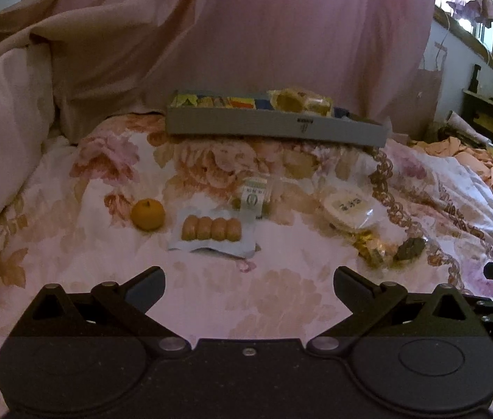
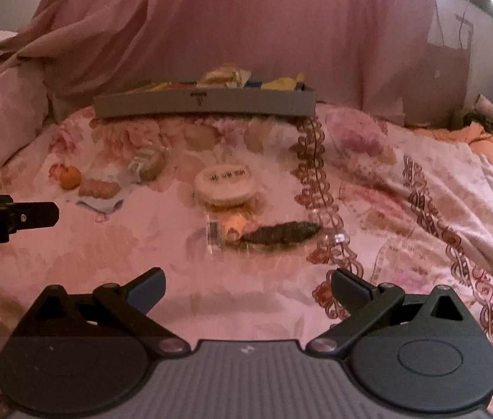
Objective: Organize snacks
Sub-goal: 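Move both tools back over the remaining snacks on the bedspread, then grasp the round white rice cake with the left tool while the right tool reaches the brown strip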
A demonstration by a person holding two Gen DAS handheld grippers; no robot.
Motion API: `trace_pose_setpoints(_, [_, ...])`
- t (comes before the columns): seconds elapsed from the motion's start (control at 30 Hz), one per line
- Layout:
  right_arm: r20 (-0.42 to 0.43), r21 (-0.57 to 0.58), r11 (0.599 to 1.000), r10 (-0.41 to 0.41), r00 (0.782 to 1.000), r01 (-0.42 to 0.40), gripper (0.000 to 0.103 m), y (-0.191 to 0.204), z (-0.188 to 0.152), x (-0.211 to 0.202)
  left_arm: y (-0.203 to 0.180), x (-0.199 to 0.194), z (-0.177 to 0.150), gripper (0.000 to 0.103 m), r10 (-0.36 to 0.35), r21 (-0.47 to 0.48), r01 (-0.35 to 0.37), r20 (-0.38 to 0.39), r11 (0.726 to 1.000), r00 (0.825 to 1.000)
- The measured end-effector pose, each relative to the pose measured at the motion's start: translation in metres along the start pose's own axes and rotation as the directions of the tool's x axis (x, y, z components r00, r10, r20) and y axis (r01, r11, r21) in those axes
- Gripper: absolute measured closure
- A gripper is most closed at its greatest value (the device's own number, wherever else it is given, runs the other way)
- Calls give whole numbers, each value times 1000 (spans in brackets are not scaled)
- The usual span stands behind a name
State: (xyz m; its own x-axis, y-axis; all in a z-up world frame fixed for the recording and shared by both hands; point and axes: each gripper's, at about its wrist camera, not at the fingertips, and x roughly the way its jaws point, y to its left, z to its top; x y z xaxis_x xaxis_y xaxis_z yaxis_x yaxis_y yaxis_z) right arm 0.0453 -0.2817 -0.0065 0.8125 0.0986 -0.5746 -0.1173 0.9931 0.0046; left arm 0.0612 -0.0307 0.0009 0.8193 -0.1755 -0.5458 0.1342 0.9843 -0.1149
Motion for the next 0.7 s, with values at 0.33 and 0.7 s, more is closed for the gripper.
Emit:
trace_pose_setpoints(0.33, [-56,23,1000,16,998,-15,0,-1,-4,14,4,13,-5,1,2,5,-2,-55,1000,999])
trace_pose_setpoints(0.7, [-48,114,992,64,997,-58,0,-22,8,37,7,29,-3,1,-11,-4,11,-100,1000,995])
